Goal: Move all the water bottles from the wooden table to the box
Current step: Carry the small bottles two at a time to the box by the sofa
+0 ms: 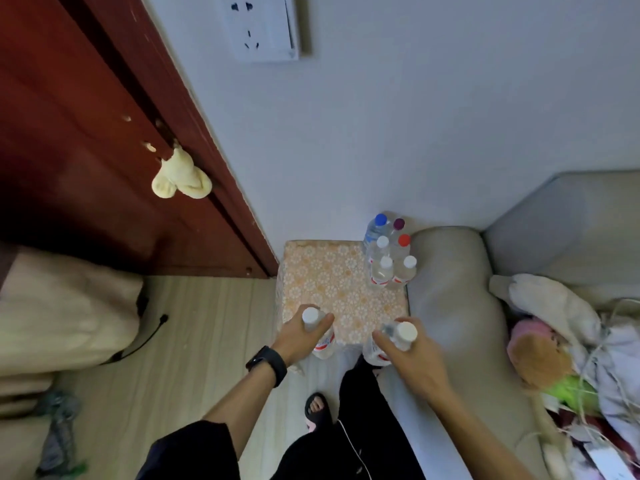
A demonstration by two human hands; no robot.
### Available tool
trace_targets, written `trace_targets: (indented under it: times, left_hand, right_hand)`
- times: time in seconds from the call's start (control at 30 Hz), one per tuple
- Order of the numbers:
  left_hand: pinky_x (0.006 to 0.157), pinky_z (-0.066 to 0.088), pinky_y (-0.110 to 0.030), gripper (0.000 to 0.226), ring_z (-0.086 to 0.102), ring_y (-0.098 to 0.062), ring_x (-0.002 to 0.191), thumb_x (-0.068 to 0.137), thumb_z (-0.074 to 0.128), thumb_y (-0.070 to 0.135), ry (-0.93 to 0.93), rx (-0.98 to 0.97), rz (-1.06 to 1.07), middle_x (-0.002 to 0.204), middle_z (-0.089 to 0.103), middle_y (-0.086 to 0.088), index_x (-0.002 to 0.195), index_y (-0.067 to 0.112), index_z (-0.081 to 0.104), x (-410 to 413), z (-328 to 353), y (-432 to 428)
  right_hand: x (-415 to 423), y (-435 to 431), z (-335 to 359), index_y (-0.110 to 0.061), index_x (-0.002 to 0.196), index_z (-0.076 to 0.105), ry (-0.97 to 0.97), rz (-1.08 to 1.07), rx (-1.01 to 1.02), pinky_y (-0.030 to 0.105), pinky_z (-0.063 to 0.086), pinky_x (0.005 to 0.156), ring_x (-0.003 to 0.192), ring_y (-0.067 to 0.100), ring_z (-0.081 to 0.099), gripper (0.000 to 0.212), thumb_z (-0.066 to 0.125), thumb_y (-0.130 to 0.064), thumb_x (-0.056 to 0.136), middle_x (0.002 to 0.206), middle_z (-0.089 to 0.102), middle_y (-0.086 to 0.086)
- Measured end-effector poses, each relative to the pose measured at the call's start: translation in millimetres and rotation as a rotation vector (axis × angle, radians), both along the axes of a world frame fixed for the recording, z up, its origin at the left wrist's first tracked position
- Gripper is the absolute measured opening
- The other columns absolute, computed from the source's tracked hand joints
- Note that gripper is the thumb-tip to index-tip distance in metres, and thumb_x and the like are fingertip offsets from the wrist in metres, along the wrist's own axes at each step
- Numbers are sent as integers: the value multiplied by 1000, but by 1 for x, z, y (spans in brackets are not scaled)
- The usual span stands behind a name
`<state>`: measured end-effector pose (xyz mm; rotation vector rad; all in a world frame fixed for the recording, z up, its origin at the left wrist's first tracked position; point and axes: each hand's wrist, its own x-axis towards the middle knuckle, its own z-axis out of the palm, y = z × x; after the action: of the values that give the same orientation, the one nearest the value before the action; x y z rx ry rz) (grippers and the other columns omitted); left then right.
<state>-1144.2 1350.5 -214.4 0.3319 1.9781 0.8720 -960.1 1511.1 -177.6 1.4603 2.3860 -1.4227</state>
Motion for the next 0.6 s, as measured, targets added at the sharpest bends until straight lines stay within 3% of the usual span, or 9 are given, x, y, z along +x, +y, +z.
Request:
trace_targets:
  times: [0.1,0.2,0.3,0.47,0.6]
  left_hand:
    - [101,50,-41,64,59,-21,117,89,64,59,-64,-43,47,130,60,0,142,27,45,-2,-15,14]
    - [102,49,-36,62,58,-18,118,89,67,57,-51,-116,64,134,60,1,141,28,50,-15,-33,33]
    - [106,44,-32,61,53,-20,130,90,68,52,-61,-164,52,145,54,2,143,29,49,-28,-53,50]
    - [112,34,-33,66,36,-21,145,91,68,50,-15,-205,-113,159,35,4,149,33,41,-47,-90,73]
    - [116,32,-37,66,34,-22,146,90,72,44,0,-206,-196,161,32,2,148,34,43,-62,-119,84]
  right_hand:
    - [-17,20,-29,-38,108,50,-9,0,-79,33,51,70,87,11,66,49,71,-66,74,95,68,-14]
    - [-38,38,-57,-41,110,47,-35,9,-153,31,53,71,85,3,65,58,64,-75,67,93,66,-19]
    - [-58,54,-87,-42,112,43,-68,89,-210,14,44,61,83,-12,60,55,63,-74,72,95,63,-20]
    - [-86,69,-126,-35,125,41,-143,172,-234,22,45,70,93,5,58,67,60,-77,76,109,59,-17]
    - [-103,72,-152,-25,129,48,-163,162,-239,33,48,82,106,17,62,66,69,-63,79,117,64,-7]
